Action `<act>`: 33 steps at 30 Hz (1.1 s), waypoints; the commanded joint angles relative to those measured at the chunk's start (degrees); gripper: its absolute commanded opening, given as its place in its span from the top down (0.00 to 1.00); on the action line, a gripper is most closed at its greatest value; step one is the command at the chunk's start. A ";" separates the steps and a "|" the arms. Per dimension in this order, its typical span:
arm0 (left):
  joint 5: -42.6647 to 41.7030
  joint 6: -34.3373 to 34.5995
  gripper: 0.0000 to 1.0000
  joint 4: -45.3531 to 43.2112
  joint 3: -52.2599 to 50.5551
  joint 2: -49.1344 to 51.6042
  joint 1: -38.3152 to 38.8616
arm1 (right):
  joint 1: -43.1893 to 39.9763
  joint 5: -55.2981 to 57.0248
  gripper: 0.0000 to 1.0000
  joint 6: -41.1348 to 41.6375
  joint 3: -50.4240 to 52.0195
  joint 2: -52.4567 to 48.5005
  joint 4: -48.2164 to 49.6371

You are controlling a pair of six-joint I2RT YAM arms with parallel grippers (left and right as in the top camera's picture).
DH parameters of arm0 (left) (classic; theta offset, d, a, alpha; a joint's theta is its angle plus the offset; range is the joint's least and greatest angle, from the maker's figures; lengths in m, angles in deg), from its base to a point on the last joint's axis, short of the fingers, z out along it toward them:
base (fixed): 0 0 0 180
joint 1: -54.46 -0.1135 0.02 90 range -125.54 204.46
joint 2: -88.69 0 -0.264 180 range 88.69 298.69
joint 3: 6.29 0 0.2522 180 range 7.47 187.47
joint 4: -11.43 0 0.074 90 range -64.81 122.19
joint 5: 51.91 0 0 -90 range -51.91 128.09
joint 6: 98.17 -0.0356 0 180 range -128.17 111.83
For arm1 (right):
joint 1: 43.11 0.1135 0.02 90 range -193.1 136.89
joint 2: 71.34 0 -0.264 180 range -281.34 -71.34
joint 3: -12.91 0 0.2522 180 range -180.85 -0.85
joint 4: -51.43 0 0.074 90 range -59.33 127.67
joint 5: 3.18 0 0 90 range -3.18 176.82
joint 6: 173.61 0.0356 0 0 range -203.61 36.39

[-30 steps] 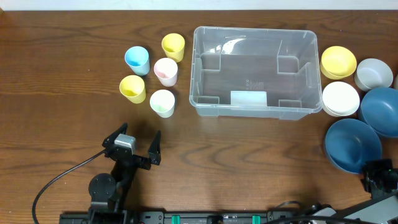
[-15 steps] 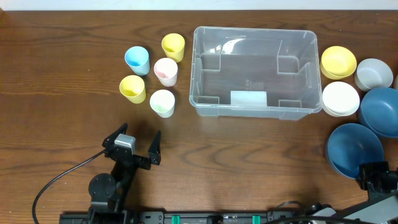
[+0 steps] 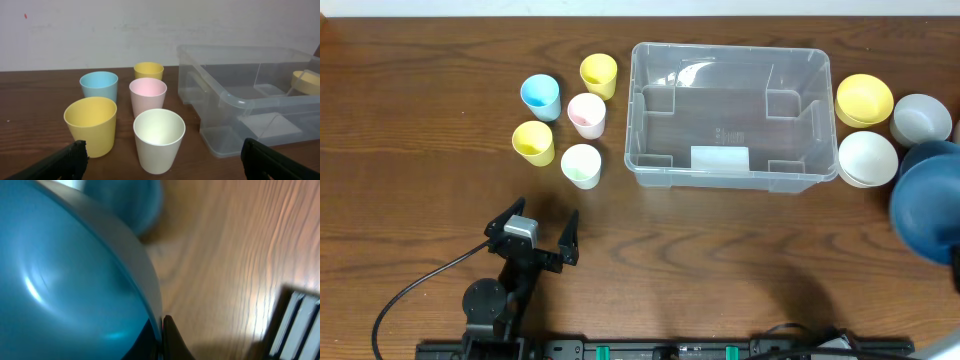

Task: Pack container
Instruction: 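Lift the teal bowl with the right gripper over the bin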

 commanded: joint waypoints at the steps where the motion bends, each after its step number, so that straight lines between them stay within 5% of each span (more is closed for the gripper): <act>1: -0.98 -0.76 0.02 1.90 -1.09 -0.35 -0.31 | -0.48 -2.80 0.99 0.07 -7.98 4.31 -1.57; 6: -0.98 -0.76 0.02 1.90 -1.09 -0.35 -0.31 | 3.82 -22.03 0.99 1.57 -14.62 7.02 2.58; 11: -0.98 -0.76 0.02 1.90 -1.09 -0.35 -0.31 | 16.63 -26.73 0.99 12.44 -15.21 7.21 13.31; 16: -0.98 -0.76 0.02 1.90 -1.09 -0.35 -0.31 | 37.99 -22.45 0.99 15.96 -15.23 4.11 27.87; 23: -0.98 -0.76 0.02 1.90 -1.09 -0.35 -0.31 | 66.31 -0.46 0.98 14.80 -15.45 -9.46 30.36; 33: -0.98 -0.76 0.02 1.90 -1.09 -0.35 -0.31 | 72.85 3.26 0.99 17.66 -18.67 -29.64 31.32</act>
